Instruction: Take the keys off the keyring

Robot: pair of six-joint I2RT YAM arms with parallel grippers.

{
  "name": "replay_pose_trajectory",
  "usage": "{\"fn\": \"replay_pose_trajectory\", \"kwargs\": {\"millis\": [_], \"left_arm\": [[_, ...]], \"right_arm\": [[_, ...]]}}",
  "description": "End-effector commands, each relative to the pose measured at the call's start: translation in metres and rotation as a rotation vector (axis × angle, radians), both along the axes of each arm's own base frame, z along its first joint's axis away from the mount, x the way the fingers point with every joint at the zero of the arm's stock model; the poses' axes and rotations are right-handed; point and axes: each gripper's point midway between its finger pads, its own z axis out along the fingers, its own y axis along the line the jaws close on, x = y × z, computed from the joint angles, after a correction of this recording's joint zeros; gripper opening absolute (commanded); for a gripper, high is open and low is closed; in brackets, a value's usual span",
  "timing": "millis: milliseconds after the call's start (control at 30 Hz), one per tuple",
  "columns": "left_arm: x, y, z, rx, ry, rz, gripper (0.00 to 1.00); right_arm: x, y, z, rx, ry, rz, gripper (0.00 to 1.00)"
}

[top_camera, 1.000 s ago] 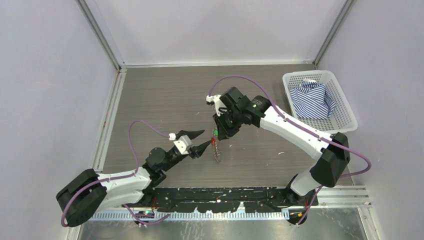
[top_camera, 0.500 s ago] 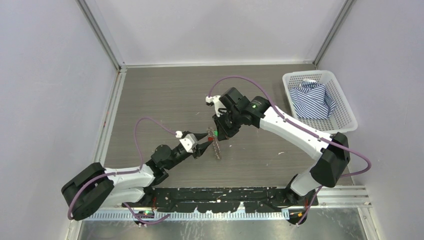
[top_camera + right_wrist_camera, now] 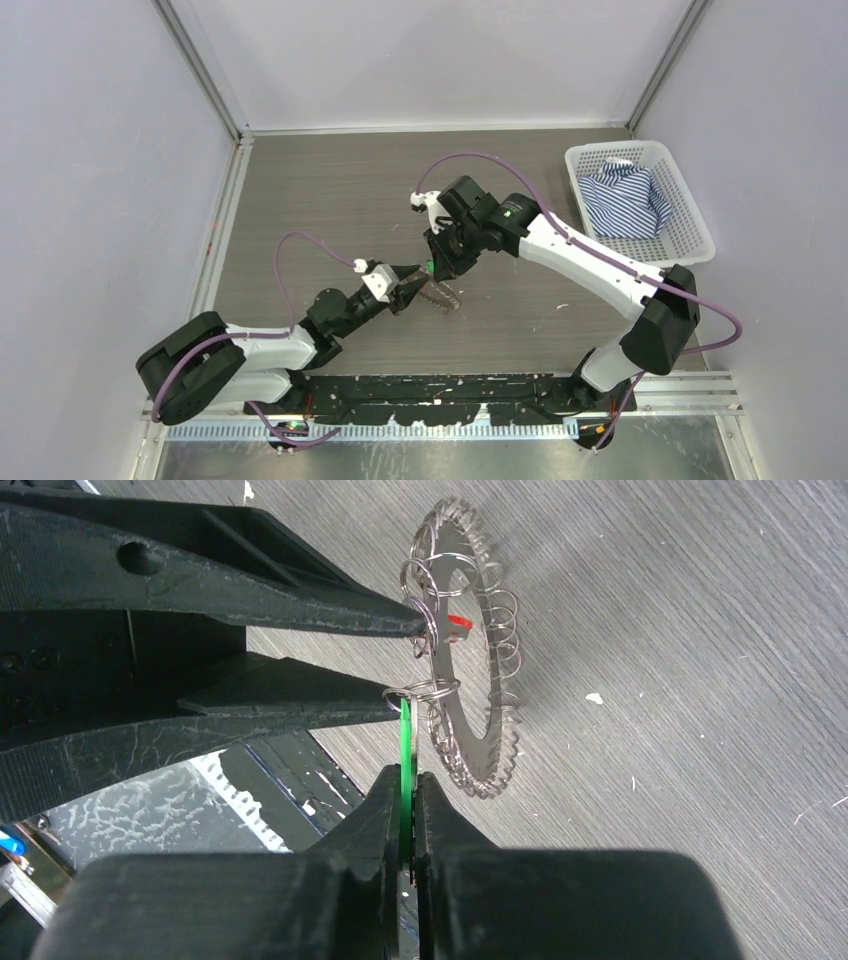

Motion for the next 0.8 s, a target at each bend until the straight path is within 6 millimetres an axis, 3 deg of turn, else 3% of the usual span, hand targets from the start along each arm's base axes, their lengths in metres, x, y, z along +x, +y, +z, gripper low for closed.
{"fn": "replay_pose_trajectory", "kwargs": {"millis": [0, 300, 500, 767], "left_arm": [[0.0, -0.004, 0.039, -0.11, -0.074, 0.001, 0.34], [0.001, -0.009, 0.037, -0.093, -0.082, 0.018, 0.34], [0.012, -0.004, 0.034, -0.089, -0.073, 0.098, 0.33], [0.02, 0.003, 0.03, -0.073, -0.066, 0.171, 0.23]], "right_arm": [[0.006, 0.008, 0.023, 0.076, -0.064, -0.019, 0.01], [0.007, 0.014, 0.025, 0.092, -0.054, -0.044, 0.01], [0.005, 0.018, 0.024, 0.105, -0.046, -0.049, 0.01], [0.004, 0.018, 0.027, 0.12, -0.052, -0.053, 0.01]]}}
